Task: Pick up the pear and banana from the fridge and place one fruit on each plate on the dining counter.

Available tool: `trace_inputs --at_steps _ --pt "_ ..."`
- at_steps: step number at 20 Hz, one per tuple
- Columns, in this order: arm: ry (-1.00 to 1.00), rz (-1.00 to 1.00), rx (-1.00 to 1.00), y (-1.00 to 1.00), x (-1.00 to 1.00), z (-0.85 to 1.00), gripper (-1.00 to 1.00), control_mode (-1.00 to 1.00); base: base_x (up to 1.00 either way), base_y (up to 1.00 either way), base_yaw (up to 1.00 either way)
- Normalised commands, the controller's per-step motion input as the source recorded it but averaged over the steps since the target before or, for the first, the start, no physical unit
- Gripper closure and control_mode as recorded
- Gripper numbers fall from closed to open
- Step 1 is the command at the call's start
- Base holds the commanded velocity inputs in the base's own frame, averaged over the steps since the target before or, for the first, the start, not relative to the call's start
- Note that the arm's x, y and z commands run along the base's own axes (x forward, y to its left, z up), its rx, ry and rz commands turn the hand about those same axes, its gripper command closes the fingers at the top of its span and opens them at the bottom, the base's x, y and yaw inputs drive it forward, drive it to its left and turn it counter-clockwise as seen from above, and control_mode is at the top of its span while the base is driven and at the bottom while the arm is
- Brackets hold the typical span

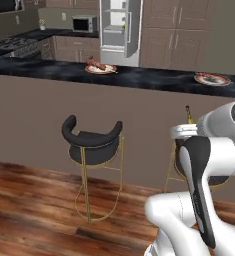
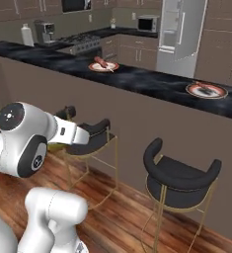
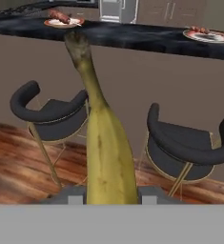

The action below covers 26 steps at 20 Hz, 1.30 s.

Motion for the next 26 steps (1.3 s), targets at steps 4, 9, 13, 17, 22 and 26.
trace_inputs --at_steps 4,9,13,17,22,26 --pt "0.00 0.00 0.00 0.00 0.00 0.00 1.00 1.00 0.61 0.12 -0.34" --pt "0.00 0.00 0.00 0.00 0.00 0.00 1.00 1.00 0.60 0.05 -0.33" --pt "0.00 0.00 0.00 0.00 0.00 0.00 1.00 1.00 0.53 0.18 -0.27" --pt "0.00 0.00 0.00 0.00 0.00 0.00 1.00 1.00 0.45 0.31 -0.23" --pt "0.00 0.00 0.00 0.00 0.00 0.00 1.00 1.00 0.42 0.52 -0.22" --pt "0.00 0.00 0.00 0.00 0.00 0.00 1.00 1.00 0.42 0.51 -0.21"
